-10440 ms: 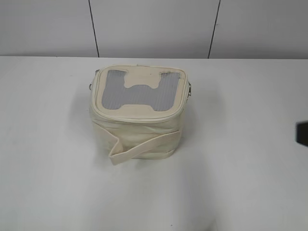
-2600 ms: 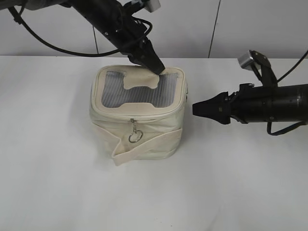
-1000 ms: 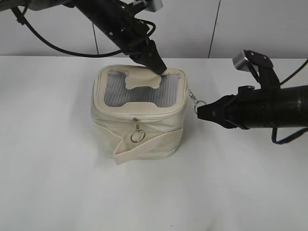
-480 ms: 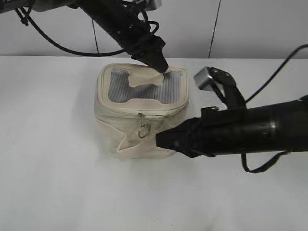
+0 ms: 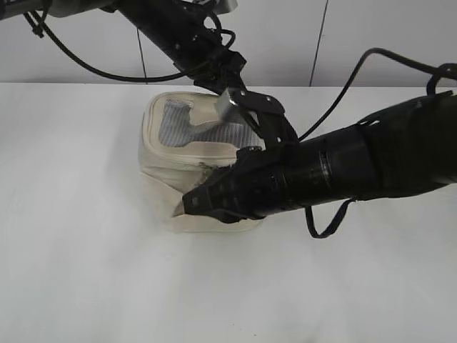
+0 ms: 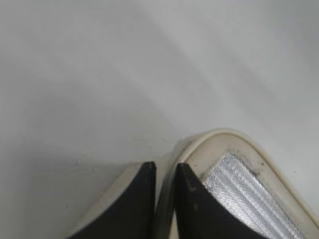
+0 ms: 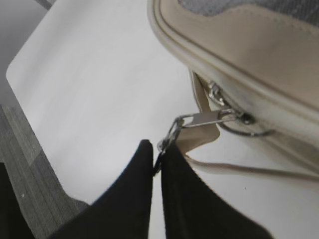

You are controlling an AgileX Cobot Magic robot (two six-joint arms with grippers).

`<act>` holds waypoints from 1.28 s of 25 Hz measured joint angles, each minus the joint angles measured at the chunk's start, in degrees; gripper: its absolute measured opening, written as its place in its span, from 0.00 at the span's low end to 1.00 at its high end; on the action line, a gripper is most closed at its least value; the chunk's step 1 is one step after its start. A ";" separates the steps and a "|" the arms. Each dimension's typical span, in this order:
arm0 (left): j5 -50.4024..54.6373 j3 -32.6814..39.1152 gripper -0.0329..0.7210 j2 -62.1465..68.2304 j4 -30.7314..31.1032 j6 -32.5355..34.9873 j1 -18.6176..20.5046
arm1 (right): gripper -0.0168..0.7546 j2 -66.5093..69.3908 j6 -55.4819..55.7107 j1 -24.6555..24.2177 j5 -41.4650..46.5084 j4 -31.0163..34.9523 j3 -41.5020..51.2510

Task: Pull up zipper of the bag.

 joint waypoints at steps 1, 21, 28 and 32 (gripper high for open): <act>-0.54 0.00 0.18 0.00 -0.26 -0.24 0.00 | 0.13 0.00 3.60 -0.29 0.72 -3.60 -0.06; -7.42 25.68 0.32 -26.13 10.14 -8.29 2.88 | 0.64 -26.68 55.67 -28.22 29.52 -63.35 1.85; -15.31 56.93 0.32 -61.24 16.62 -16.47 2.88 | 0.64 -51.57 62.29 -28.23 34.18 -75.85 9.46; -13.12 70.07 0.32 -84.74 22.94 -24.04 2.88 | 0.64 -65.96 65.39 -28.23 39.34 -80.43 12.71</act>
